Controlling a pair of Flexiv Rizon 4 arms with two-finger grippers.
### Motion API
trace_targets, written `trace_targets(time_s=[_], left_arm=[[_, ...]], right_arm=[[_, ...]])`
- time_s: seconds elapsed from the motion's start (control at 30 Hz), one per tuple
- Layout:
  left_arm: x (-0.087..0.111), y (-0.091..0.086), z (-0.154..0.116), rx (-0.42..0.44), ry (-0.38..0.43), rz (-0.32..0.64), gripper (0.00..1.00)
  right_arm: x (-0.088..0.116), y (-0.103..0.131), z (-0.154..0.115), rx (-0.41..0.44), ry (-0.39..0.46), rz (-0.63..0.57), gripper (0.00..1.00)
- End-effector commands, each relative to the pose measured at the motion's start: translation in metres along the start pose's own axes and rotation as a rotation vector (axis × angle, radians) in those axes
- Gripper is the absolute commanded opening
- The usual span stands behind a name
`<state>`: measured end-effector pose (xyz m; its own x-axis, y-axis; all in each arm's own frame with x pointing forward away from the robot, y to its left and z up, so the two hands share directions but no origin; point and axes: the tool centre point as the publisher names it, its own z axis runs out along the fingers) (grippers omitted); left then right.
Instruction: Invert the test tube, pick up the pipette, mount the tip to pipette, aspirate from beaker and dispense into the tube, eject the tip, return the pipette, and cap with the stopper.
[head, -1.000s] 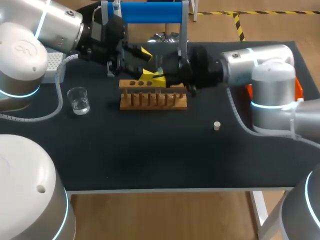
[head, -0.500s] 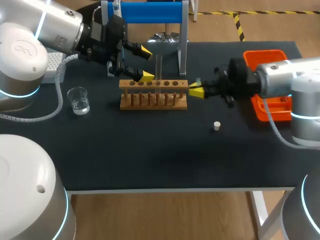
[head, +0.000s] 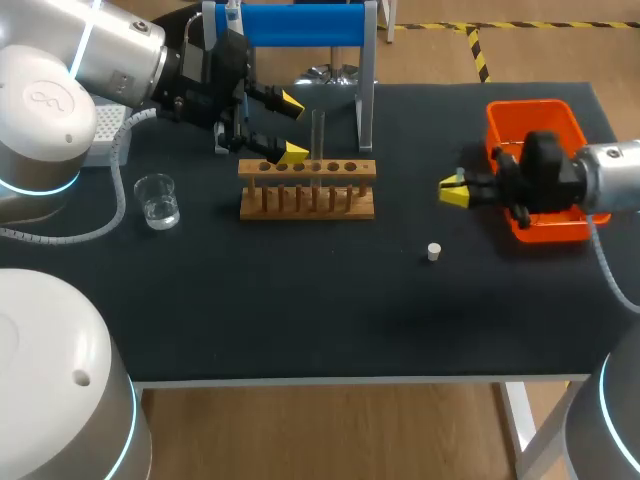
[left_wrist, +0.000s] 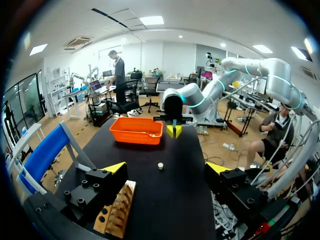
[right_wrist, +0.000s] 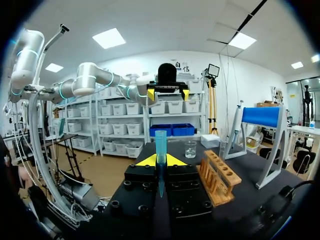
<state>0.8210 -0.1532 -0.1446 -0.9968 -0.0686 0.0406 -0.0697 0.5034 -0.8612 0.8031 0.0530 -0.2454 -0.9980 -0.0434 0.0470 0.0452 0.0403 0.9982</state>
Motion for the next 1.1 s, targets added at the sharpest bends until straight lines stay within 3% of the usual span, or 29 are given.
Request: trace_targets(time_s=[0.03,0.83,1.1], left_arm=[[-0.001,-0.001,-0.001,-0.004,0.002,-0.002,1.00],[-0.001,-0.001,-0.001,-0.004,0.002,-0.002,1.00],[-0.069,0.022,-0.051,0.129,-0.302,-0.041,1.00]], right_arm=[[0.009,-0.001,-0.011,-0.003,-0.019,0.000,0.00],[0.012,-0.001,-0.013,-0.008,-0.023,0.001,0.00],[0.012,-0.001,-0.013,-0.008,-0.023,0.001,0.00]])
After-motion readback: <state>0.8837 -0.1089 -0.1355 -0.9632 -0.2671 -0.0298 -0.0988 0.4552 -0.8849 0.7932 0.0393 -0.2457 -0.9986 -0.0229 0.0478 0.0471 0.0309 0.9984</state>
